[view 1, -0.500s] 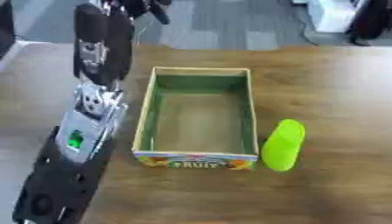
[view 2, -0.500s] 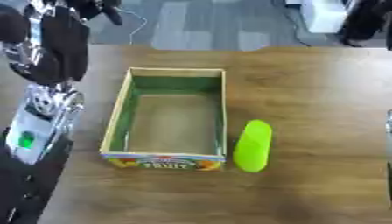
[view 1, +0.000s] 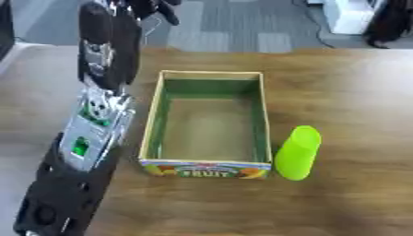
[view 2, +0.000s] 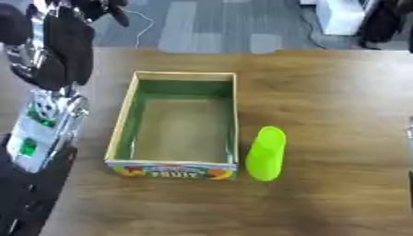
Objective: Pick up objects on the table and place them in the box.
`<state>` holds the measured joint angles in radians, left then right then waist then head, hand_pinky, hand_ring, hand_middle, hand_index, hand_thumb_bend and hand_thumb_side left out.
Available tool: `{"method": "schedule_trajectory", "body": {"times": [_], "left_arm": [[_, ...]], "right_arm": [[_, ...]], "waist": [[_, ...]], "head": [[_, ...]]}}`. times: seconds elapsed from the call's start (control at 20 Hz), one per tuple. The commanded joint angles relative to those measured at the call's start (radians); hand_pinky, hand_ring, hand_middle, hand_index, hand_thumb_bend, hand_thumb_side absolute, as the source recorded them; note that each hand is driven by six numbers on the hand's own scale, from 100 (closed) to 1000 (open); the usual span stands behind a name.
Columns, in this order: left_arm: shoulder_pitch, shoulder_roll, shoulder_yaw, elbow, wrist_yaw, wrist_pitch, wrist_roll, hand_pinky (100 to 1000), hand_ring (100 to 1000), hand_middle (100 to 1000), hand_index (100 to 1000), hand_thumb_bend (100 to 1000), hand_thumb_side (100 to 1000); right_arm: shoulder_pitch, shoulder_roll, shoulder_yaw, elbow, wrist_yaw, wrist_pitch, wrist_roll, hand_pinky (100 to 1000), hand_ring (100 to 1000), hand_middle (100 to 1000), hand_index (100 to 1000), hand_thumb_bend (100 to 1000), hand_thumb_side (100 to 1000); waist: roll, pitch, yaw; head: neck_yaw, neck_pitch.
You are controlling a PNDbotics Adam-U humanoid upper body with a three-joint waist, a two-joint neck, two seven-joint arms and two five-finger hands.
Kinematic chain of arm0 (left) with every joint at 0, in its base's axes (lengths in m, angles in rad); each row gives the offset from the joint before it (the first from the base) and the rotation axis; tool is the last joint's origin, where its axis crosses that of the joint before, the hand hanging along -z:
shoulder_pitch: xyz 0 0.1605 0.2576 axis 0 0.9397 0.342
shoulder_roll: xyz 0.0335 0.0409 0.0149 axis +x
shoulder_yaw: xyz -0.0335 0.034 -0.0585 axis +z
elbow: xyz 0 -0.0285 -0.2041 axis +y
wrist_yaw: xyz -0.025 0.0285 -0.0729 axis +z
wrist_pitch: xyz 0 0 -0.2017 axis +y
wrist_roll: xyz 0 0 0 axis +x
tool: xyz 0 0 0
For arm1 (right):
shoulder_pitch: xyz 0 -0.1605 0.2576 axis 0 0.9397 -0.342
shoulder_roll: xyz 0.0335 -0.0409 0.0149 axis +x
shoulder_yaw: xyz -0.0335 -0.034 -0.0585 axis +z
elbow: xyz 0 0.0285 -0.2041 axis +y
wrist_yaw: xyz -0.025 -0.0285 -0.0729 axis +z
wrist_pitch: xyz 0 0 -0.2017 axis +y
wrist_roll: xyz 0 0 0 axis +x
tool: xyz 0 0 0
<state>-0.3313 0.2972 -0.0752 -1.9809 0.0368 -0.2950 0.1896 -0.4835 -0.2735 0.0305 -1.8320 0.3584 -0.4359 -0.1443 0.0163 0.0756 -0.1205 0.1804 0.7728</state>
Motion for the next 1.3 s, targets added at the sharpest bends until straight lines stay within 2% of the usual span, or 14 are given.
{"method": "schedule_trajectory", "body": {"times": [0.05, 0.35, 0.4, 0.55, 0.75, 0.85, 0.9, 1.05, 1.3], "left_arm": [[-0.008, 0.008, 0.004, -0.019, 0.0, -0.001, 0.006, 389, 557, 631, 744, 626, 950], [-0.013, 0.005, 0.007, -0.019, -0.003, -0.004, 0.01, 389, 557, 631, 744, 626, 949], [-0.014, 0.005, 0.007, -0.019, -0.003, -0.005, 0.011, 389, 557, 631, 744, 626, 950], [-0.014, 0.004, 0.009, -0.019, -0.005, -0.005, 0.013, 388, 557, 631, 744, 626, 950], [-0.012, 0.002, 0.008, -0.019, -0.007, -0.002, 0.014, 387, 557, 631, 743, 626, 951], [-0.011, 0.001, 0.008, -0.019, -0.009, -0.001, 0.015, 387, 557, 631, 743, 626, 951], [-0.012, 0.0, 0.008, -0.019, -0.009, -0.001, 0.016, 387, 557, 631, 743, 625, 952], [-0.012, -0.001, 0.008, -0.019, -0.01, 0.0, 0.017, 387, 557, 631, 743, 625, 952], [-0.012, -0.001, 0.008, -0.019, -0.01, -0.001, 0.018, 387, 557, 631, 743, 625, 952]], "right_arm": [[-0.007, -0.009, -0.004, -0.006, 0.005, 0.001, 0.0, 106, 497, 638, 833, 112, 1000], [0.025, -0.019, 0.017, 0.041, -0.007, 0.028, 0.023, 100, 470, 619, 849, 229, 1000], [0.037, -0.023, 0.026, 0.061, -0.013, 0.036, 0.034, 100, 456, 609, 858, 294, 1000], [0.058, -0.025, 0.038, 0.11, -0.025, 0.046, 0.057, 100, 441, 599, 871, 381, 1000], [0.085, -0.018, 0.057, 0.213, -0.034, 0.083, 0.101, 100, 428, 607, 939, 546, 907], [0.093, -0.012, 0.059, 0.259, -0.027, 0.091, 0.121, 100, 426, 607, 942, 568, 891], [0.096, -0.009, 0.06, 0.274, -0.024, 0.091, 0.127, 100, 423, 606, 943, 616, 855], [0.103, -0.001, 0.062, 0.308, -0.013, 0.086, 0.141, 100, 423, 608, 943, 622, 866], [0.112, -0.005, 0.073, 0.353, -0.007, 0.092, 0.176, 100, 427, 620, 950, 668, 827]], "waist": [[0.0, -0.01, -0.002], [-0.003, 0.001, -0.013], [-0.003, 0.003, -0.014], [-0.003, 0.007, -0.015], [0.0, 0.012, -0.017], [0.001, 0.015, -0.018], [0.001, 0.016, -0.018], [0.001, 0.019, -0.019], [-0.002, 0.02, -0.015]], "head": [[0.01, -0.003], [0.015, -0.003], [0.017, -0.003], [0.019, -0.003], [0.018, -0.003], [0.018, -0.003], [0.018, -0.003], [0.02, -0.003], [0.022, -0.003]]}}
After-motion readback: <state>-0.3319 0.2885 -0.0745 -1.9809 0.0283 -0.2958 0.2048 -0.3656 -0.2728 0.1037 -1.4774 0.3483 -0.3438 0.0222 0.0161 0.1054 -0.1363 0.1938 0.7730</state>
